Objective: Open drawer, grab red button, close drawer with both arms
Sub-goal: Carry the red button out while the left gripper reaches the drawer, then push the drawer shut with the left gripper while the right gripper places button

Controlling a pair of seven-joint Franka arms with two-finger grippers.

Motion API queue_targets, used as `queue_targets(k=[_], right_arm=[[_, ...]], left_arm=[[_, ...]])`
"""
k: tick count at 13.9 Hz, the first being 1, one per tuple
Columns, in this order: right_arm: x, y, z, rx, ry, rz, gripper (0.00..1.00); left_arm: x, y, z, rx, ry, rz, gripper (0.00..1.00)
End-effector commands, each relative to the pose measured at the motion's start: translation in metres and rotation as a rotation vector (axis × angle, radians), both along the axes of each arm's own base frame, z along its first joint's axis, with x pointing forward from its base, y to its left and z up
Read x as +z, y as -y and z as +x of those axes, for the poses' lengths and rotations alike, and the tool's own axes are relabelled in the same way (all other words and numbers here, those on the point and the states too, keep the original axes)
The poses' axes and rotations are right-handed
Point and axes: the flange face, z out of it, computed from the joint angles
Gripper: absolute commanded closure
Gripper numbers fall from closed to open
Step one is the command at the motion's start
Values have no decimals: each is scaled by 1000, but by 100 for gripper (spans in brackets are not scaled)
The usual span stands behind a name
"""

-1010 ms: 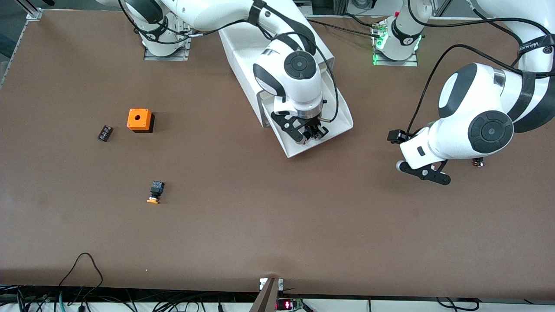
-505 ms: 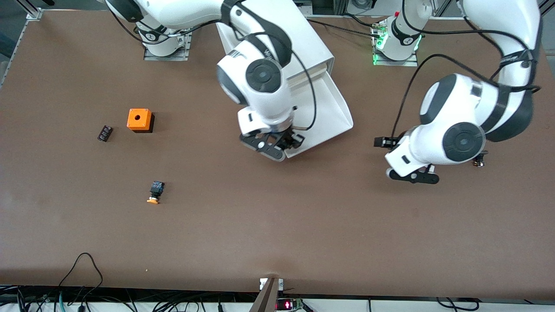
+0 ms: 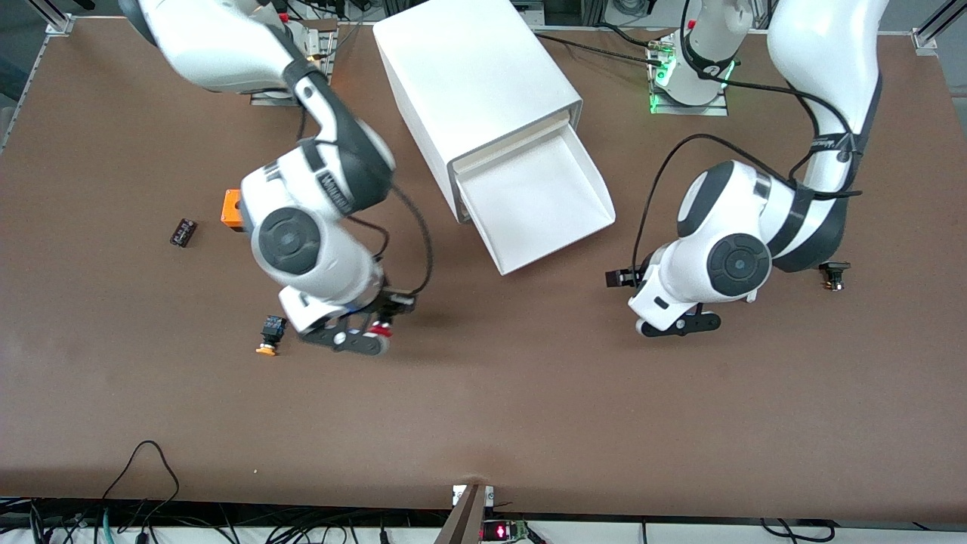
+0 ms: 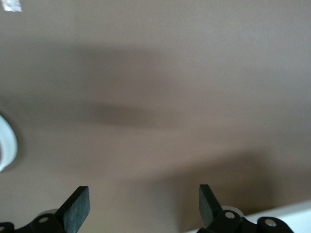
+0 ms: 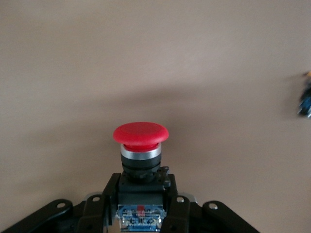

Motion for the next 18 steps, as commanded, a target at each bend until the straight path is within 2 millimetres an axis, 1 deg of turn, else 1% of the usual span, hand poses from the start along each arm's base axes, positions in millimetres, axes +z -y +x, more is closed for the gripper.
queue_targets(k=[1, 2, 3, 4, 5, 6, 7, 8, 10, 12, 13, 14, 17, 18], right_arm=[[-16, 59, 18, 95, -35, 35, 100], [-28, 83, 25, 101, -43, 56, 100], [-41, 97, 29, 110, -42, 65, 100], [-54, 103, 30, 119, -39, 69, 100], [-68, 114, 32, 111, -37, 68, 100], [-89, 122, 31, 104, -36, 64, 100], [-110, 132, 29, 94, -32, 66, 100], [-124, 142, 27, 88, -32, 64, 100], [-150, 149, 22, 116, -41, 65, 100], [-179, 162, 15, 135, -30, 69, 100], [-188, 164, 13, 159, -24, 70, 100], [-196, 165, 10, 167, -26, 69, 100], [-207, 170, 10, 162, -30, 64, 100], [-208, 171, 10, 161, -30, 63, 100]], left_arm=[[-27, 45, -29, 29, 18, 19, 5], [-31, 53, -38, 46, 44, 21, 5], [-32, 54, -43, 67, 77, 12, 5], [-33, 56, -45, 87, 97, 7, 5], [-34, 59, -47, 113, 99, 13, 5], [-35, 68, -52, 127, 95, 20, 5], [-40, 71, -58, 138, 84, 29, 5], [-43, 76, -70, 155, 62, 31, 6], [-41, 92, -92, 180, 40, 36, 8], [-43, 108, -109, 228, 21, 52, 8], [-46, 118, -119, 241, 9, 59, 8], [-48, 122, -125, 243, 2, 64, 8], [-47, 145, -152, 223, -23, 65, 8], [-51, 158, -167, 209, -38, 70, 8]])
